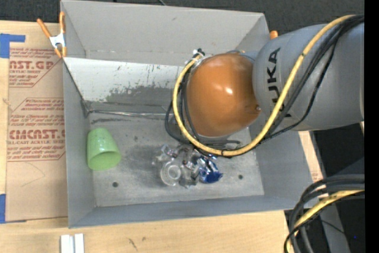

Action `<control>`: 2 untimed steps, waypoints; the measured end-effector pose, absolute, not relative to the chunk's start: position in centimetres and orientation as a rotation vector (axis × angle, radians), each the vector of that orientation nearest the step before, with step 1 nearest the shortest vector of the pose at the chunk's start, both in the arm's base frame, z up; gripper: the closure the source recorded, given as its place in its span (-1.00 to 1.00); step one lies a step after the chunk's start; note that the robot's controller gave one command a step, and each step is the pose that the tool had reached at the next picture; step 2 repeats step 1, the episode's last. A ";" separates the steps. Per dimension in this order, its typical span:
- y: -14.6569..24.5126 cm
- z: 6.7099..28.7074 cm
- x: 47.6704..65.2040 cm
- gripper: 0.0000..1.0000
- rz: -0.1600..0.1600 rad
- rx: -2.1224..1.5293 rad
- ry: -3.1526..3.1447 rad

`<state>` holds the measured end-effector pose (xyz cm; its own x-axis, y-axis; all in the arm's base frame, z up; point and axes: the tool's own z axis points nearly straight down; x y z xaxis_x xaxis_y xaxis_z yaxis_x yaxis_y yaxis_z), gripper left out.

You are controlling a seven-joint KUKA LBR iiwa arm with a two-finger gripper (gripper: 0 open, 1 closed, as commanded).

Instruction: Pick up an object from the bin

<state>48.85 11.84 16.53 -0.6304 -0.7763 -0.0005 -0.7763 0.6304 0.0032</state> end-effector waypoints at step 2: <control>11.1 22.0 49.4 1.00 0.001 1.374 -2.834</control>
Offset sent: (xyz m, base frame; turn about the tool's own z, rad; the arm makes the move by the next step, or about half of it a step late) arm 0.0042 -0.0078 0.0519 -0.0158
